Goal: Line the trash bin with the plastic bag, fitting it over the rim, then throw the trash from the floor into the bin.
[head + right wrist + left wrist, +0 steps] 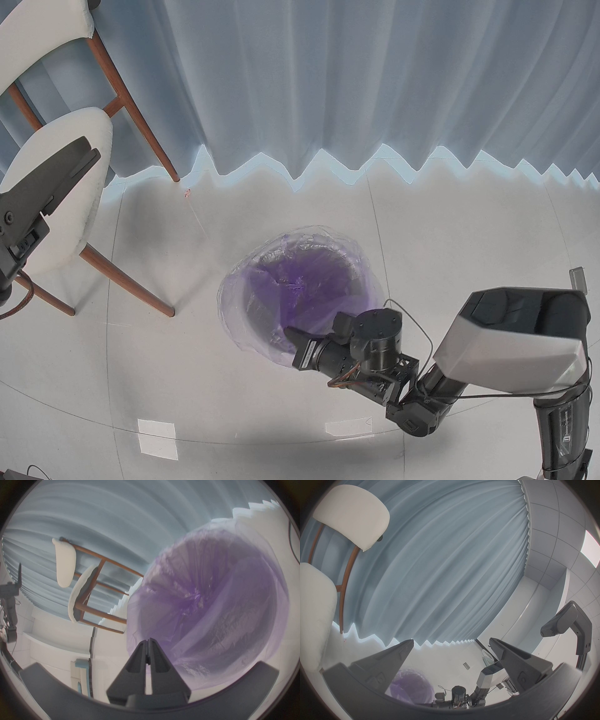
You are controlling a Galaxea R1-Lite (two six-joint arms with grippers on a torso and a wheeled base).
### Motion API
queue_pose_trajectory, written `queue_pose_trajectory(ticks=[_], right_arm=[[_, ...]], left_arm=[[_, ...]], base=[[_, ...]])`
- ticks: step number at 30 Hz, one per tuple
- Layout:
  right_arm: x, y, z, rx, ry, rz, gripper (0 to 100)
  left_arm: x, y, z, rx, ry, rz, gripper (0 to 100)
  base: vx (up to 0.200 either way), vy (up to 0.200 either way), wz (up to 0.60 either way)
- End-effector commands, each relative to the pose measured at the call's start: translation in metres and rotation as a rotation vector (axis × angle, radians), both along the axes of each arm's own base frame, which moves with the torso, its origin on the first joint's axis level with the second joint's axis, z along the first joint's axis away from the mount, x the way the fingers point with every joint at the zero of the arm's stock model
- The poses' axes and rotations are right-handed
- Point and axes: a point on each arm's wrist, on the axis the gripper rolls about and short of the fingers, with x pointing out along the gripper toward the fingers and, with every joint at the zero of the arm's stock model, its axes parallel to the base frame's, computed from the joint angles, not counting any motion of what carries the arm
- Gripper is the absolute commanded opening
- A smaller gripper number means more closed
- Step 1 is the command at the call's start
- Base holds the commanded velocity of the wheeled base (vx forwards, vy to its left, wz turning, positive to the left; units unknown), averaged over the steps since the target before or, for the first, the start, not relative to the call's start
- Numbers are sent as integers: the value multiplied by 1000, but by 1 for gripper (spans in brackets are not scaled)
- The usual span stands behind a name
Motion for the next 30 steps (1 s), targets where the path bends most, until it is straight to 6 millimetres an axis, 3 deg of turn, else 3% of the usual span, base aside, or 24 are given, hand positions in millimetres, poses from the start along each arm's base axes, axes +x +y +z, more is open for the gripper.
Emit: queue_pose_trajectory(ticks=[1, 11, 18, 23, 27, 30], right_arm=[[-9, 10, -25, -42, 38, 34, 0], [-22, 18, -29, -58, 52, 69, 0], [-18, 15, -13, -25, 18, 49, 0], [-6, -11, 26, 29, -40, -47, 0], [3, -52, 68, 81, -94, -148, 0], [9, -85, 84, 92, -113, -227, 0]], left_arm=[[0, -1, -1, 0, 3, -6, 100], [0, -1, -1, 1, 3, -7, 100], [0, -1, -1, 1, 1, -6, 100], [0, 0, 3, -3, -18, 1, 100], [0, 0, 1, -1, -11, 1, 100], [1, 0, 2, -3, -6, 4, 100]], base=[[0, 0, 0], [0, 0, 0], [0, 0, 0], [0, 0, 0], [0, 0, 0], [0, 0, 0]])
